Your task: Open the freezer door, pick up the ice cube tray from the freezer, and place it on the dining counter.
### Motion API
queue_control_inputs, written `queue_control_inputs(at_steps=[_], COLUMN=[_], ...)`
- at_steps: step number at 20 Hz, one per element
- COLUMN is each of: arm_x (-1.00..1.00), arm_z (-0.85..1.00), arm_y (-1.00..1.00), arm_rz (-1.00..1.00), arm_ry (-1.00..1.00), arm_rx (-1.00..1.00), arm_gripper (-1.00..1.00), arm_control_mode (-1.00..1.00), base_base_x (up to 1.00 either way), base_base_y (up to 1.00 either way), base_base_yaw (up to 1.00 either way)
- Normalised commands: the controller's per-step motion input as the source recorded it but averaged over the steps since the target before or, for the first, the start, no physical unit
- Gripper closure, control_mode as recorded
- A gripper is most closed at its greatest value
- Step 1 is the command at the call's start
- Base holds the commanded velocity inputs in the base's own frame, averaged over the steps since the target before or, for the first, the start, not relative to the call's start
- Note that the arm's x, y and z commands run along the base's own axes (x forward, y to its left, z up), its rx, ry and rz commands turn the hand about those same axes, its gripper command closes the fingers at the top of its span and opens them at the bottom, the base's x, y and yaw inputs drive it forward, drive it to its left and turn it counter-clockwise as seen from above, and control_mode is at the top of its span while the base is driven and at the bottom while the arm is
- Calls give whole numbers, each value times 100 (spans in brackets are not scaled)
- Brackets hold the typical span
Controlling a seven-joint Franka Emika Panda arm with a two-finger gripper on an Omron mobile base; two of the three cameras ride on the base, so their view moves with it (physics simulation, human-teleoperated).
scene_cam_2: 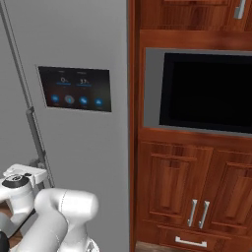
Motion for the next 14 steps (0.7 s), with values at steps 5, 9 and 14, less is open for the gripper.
queue_control_inputs(at_steps=[5,9,14], arm_x=[0,-46,-94], arm_z=[0,-1,-5], arm_y=[0,27,56], arm_rz=[0,0,0], arm_ry=[1,10,11], arm_rx=[0,0,0], arm_gripper=[100,100,100], arm_control_mode=[-100,-100,-100], base_base_x=[0,0,0], base_base_y=[0,0,0], base_base_yaw=[0,0,0])
